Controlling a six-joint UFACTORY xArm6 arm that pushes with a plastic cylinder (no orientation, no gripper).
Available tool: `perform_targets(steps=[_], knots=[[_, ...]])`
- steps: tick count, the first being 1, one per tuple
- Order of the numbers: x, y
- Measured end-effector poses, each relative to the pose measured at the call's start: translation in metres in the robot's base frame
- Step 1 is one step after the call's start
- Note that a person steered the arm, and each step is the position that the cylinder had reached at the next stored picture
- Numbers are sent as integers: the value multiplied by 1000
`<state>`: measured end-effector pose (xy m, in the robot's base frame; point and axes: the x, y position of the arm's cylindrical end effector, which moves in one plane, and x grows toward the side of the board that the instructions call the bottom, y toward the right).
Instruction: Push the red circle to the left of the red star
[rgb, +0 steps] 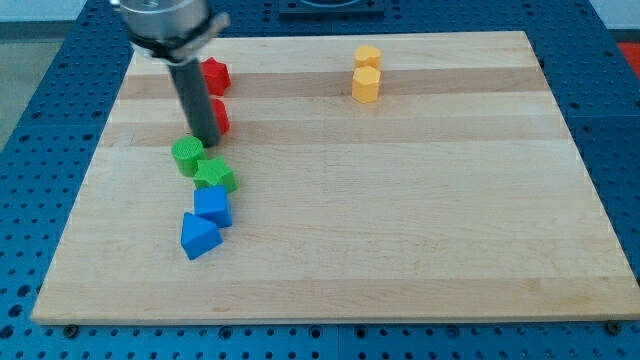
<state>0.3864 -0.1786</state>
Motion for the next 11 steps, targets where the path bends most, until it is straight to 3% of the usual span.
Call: perform_targets(steps=[1, 3, 4, 6, 11], knots=[[-26, -19], [-12, 60], [-31, 58], [-44, -6], [-58, -45]])
